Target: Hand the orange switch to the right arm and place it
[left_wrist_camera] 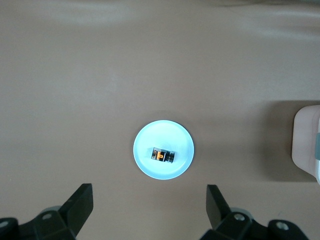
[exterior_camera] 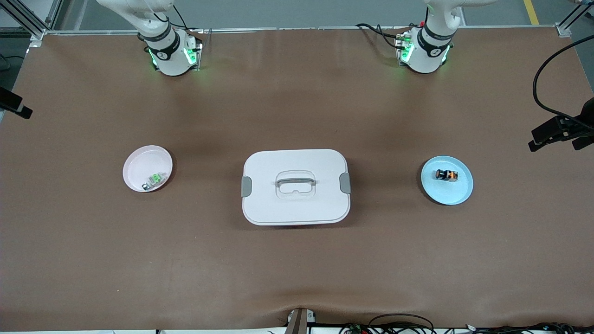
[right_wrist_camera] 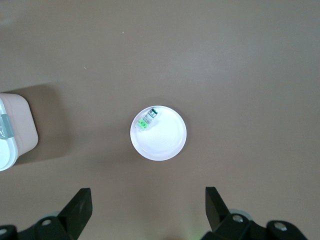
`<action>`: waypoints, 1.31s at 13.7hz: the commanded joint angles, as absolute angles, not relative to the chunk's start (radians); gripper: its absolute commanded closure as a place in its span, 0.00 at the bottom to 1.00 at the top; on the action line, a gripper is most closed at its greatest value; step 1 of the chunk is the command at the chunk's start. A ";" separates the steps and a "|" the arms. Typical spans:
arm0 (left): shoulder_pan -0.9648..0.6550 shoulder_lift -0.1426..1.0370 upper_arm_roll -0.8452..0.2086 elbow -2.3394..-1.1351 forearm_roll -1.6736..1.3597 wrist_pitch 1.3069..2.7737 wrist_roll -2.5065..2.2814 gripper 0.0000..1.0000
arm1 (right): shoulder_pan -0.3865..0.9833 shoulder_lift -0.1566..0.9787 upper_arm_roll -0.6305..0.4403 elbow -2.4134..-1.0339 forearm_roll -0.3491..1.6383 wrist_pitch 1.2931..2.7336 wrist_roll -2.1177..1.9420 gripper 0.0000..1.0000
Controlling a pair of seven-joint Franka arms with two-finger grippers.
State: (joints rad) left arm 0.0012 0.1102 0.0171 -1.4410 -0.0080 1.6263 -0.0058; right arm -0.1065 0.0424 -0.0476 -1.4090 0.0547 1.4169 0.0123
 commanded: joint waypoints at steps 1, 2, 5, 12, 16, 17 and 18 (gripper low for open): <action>0.002 0.110 0.015 -1.434 -0.002 1.626 -0.003 0.00 | -0.083 0.061 -0.041 -1.382 0.025 1.419 0.008 0.00; 0.003 0.110 0.015 -1.434 -0.005 1.626 -0.002 0.00 | -0.089 0.080 -0.043 -1.368 0.028 1.419 -0.001 0.00; 0.002 0.110 0.015 -1.433 -0.005 1.626 -0.008 0.00 | -0.089 0.077 -0.046 -1.353 0.021 1.417 -0.025 0.00; -0.006 0.115 0.015 -1.442 -0.009 1.626 -0.006 0.00 | -0.109 0.061 -0.043 -1.361 0.023 1.394 -0.100 0.00; -0.018 0.138 0.002 -1.443 -0.009 1.626 -0.009 0.00 | -0.084 0.086 -0.043 -1.342 0.018 1.410 -0.097 0.00; -0.020 0.150 -0.003 -1.443 -0.009 1.626 -0.009 0.00 | -0.092 0.086 -0.043 -1.338 0.021 1.411 -0.101 0.00; -0.017 0.156 -0.015 -1.447 -0.008 1.625 -0.009 0.00 | -0.094 0.086 -0.044 -1.338 0.028 1.411 -0.106 0.00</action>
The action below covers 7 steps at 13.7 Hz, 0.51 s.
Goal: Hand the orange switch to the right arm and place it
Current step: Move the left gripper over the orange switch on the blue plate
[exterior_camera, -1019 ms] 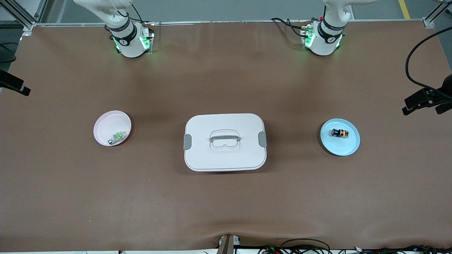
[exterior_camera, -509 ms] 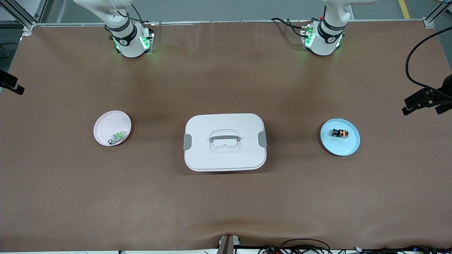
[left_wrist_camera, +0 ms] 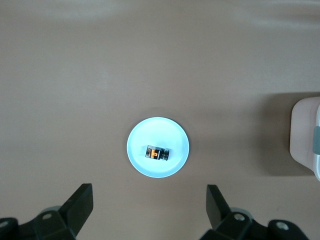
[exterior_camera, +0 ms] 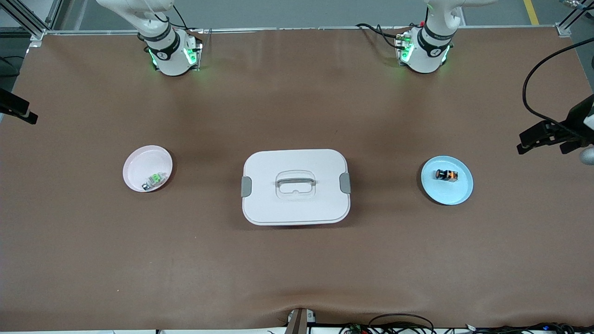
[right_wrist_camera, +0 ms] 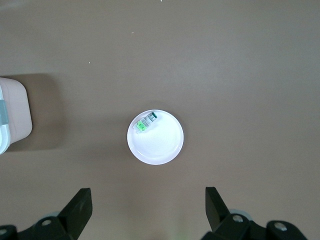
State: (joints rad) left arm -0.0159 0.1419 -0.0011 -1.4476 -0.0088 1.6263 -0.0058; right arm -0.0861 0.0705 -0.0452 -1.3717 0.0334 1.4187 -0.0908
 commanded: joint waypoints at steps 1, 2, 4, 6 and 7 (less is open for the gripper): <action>-0.017 0.156 -0.018 -1.457 -0.008 1.623 -0.009 0.00 | -0.091 0.084 -0.044 -1.338 0.028 1.410 -0.109 0.00; -0.017 0.156 -0.018 -1.463 -0.008 1.624 -0.009 0.00 | -0.086 0.084 -0.043 -1.339 0.023 1.408 -0.110 0.00; -0.018 0.167 -0.020 -1.465 -0.008 1.624 -0.008 0.00 | -0.084 0.081 -0.043 -1.339 0.020 1.407 -0.110 0.00; -0.017 0.186 -0.020 -1.466 -0.008 1.626 -0.002 0.00 | -0.081 0.080 -0.040 -1.339 0.032 1.408 -0.110 0.00; -0.017 0.190 -0.020 -1.474 -0.008 1.626 0.003 0.00 | -0.072 0.078 -0.037 -1.339 0.032 1.404 -0.110 0.00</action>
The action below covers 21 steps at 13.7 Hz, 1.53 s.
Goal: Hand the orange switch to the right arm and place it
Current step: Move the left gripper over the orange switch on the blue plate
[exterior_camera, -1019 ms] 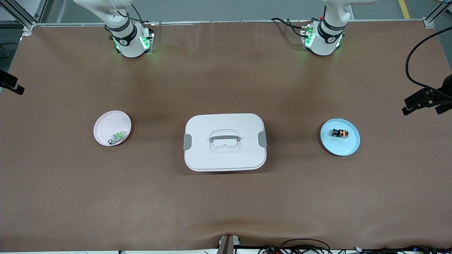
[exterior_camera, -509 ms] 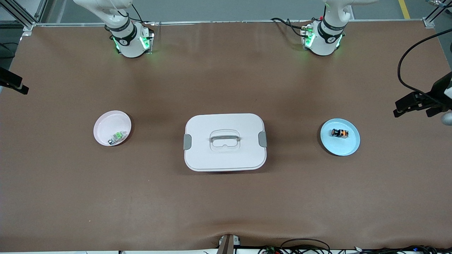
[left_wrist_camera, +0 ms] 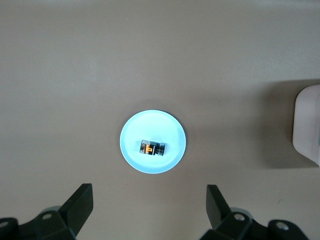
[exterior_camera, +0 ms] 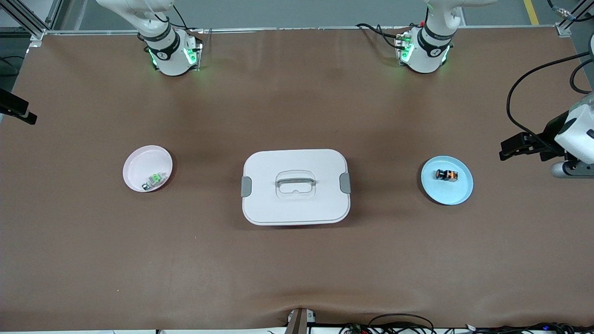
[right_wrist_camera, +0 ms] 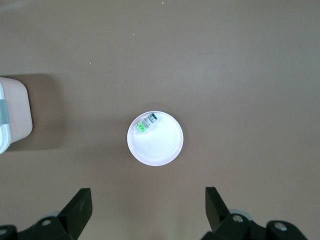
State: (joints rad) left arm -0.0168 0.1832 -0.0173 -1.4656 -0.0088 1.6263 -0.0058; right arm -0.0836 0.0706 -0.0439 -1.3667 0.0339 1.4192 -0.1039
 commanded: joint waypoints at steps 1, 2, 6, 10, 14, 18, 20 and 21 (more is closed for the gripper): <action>-0.015 0.192 -0.020 -1.488 -0.006 1.631 0.005 0.00 | -0.055 0.071 -0.037 -1.339 0.031 1.396 -0.110 0.00; -0.014 0.193 -0.020 -1.494 -0.006 1.635 0.008 0.00 | -0.049 0.060 -0.037 -1.342 0.031 1.388 -0.110 0.00; -0.014 0.195 -0.020 -1.568 -0.008 1.718 0.008 0.00 | -0.052 0.052 -0.044 -1.341 0.040 1.356 -0.107 0.00; -0.014 0.195 -0.020 -1.630 -0.006 1.764 0.009 0.00 | -0.035 0.058 -0.038 -1.339 0.023 1.367 -0.100 0.00; -0.015 0.195 -0.020 -1.693 -0.003 1.831 0.011 0.00 | -0.034 0.054 -0.037 -1.339 -0.006 1.361 -0.109 0.00; -0.015 0.195 -0.020 -1.749 0.002 1.905 0.011 0.00 | 0.011 0.045 -0.020 -1.345 -0.095 1.339 -0.084 0.00; -0.018 0.204 -0.020 -1.772 0.005 1.939 0.011 0.00 | 0.008 0.031 -0.021 -1.351 -0.094 1.336 -0.016 0.00; -0.026 0.209 -0.020 -1.773 0.005 1.944 0.011 0.00 | 0.003 0.029 -0.025 -1.353 -0.089 1.338 -0.014 0.00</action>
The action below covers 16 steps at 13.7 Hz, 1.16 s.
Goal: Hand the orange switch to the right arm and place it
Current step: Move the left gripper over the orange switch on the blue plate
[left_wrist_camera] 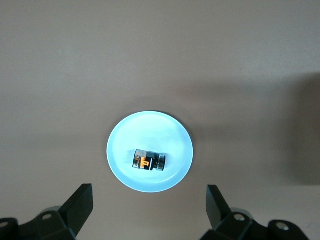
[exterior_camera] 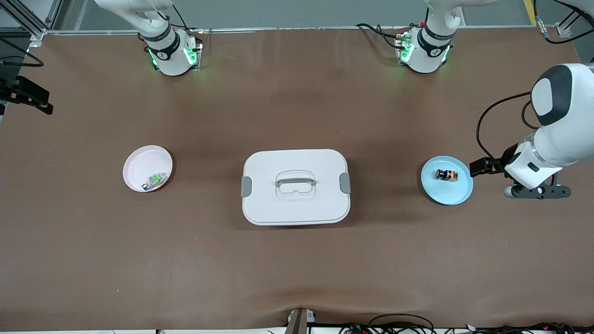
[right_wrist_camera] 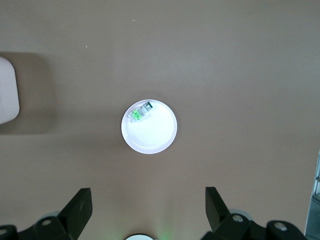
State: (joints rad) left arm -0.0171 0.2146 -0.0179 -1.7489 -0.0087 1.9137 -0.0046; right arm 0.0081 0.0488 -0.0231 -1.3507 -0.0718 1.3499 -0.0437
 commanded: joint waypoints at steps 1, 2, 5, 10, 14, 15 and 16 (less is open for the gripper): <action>-0.032 0.216 -0.020 -1.773 0.006 1.944 0.011 0.00 | -0.006 0.028 -0.026 -1.354 -0.083 1.338 -0.018 0.00; -0.034 0.221 -0.020 -1.775 0.006 1.945 0.011 0.00 | -0.015 0.028 -0.026 -1.356 -0.078 1.338 -0.021 0.00; -0.034 0.230 -0.020 -1.792 0.008 1.962 0.014 0.00 | -0.018 0.006 -0.028 -1.394 -0.072 1.350 -0.040 0.00; -0.032 0.229 -0.018 -1.864 0.009 2.017 0.018 0.00 | -0.038 -0.037 -0.028 -1.460 -0.066 1.374 -0.043 0.00; -0.031 0.225 -0.018 -1.891 0.009 2.020 0.018 0.00 | -0.038 -0.048 -0.028 -1.471 -0.046 1.384 -0.044 0.00; -0.029 0.225 -0.018 -1.896 0.009 2.025 0.018 0.00 | -0.040 -0.048 -0.028 -1.471 -0.041 1.384 -0.044 0.00; -0.028 0.225 -0.018 -1.911 0.009 2.034 0.018 0.00 | -0.046 -0.048 -0.029 -1.471 -0.023 1.384 -0.044 0.00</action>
State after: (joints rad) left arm -0.0310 0.2429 -0.0196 -1.8740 -0.0054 2.0059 -0.0018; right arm -0.0271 -0.0208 -0.0342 -1.4389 -0.0563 1.3674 -0.0349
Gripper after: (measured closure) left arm 0.000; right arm 0.000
